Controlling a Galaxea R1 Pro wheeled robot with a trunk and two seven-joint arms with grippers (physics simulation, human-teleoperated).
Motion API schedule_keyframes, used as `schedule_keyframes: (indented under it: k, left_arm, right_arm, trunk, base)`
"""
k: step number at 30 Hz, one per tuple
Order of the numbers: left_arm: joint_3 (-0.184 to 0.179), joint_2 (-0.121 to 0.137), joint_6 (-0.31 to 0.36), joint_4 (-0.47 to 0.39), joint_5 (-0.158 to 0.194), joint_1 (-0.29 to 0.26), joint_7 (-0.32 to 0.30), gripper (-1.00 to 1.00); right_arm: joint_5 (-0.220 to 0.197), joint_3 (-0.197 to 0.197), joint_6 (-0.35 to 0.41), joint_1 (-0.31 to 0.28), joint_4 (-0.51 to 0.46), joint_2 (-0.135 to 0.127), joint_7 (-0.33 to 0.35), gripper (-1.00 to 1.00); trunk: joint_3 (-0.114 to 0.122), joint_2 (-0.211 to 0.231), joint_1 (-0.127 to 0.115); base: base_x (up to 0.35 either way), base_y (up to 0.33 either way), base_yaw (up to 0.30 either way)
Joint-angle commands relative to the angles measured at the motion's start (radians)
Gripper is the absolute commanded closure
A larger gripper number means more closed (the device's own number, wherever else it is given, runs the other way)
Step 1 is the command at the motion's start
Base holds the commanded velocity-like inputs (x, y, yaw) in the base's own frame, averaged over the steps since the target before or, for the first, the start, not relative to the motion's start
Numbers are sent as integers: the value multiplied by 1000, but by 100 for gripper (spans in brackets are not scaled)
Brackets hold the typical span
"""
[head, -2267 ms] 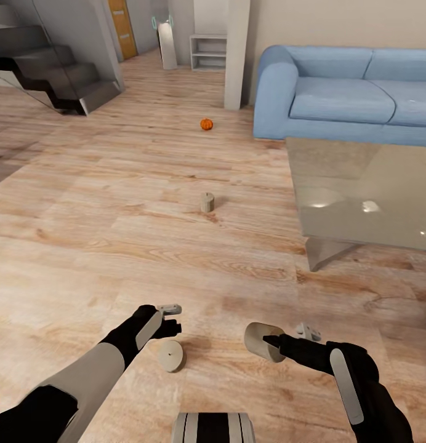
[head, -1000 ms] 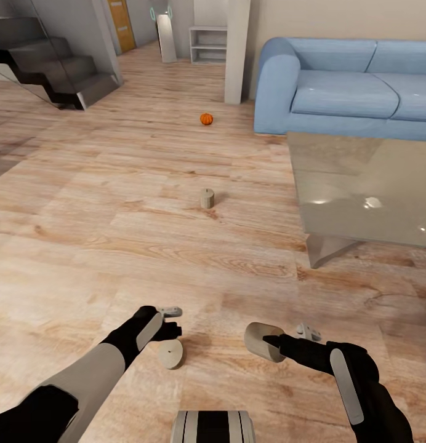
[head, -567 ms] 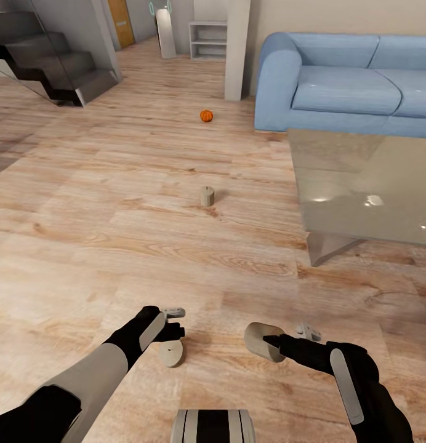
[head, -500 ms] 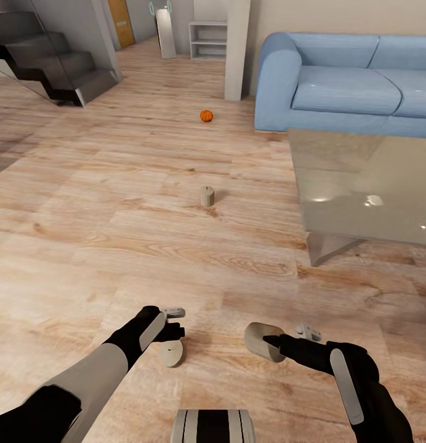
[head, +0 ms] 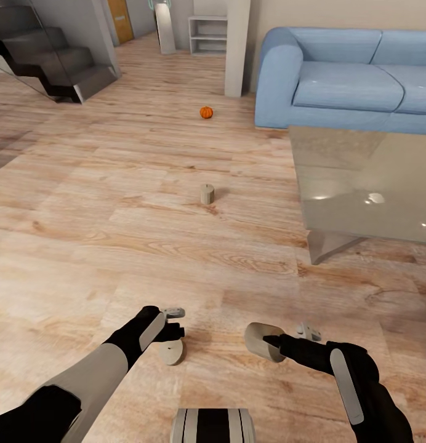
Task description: Place each of the two pumpkins and all three candles from the living room inside a cabinet in the living room (use any cabinet), then make sure every cabinet is closed, and position the cauldron so it is next to a table in the living room.
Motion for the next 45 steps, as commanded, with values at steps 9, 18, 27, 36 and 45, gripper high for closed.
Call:
schedule_keyframes:
  k: [9,18,27,36,45]
  left_arm:
    - [-7,1,2,-2,10,-1,8,-100]
    - [-7,1,2,-3,10,-1,8,-100]
    - [-7,1,2,-5,10,-1,8,-100]
    - [-7,1,2,-3,10,-1,8,-100]
    - [-7,0,2,-3,10,-1,8,-100]
  right_arm:
    - [-8,-5,5,14,-11,-25,252,100]
    - [-6,-14,5,66,-16,-103,520,100]
    - [-7,-16,5,68,-16,-107,536,100]
    - [-7,-16,5,68,-16,-107,535,100]
    - [-4,-16,5,68,-16,-107,532,100]
  trunk:
    - [-1,0,0]
    - [-8,-1,1]
    - [-16,-1,2]
    - [-28,-2,3]
    - [-47,-3,5]
  base:
    - [0,0,0]
    - [0,0,0]
    - [0,0,0]
    - [0,0,0]
    - [0,0,0]
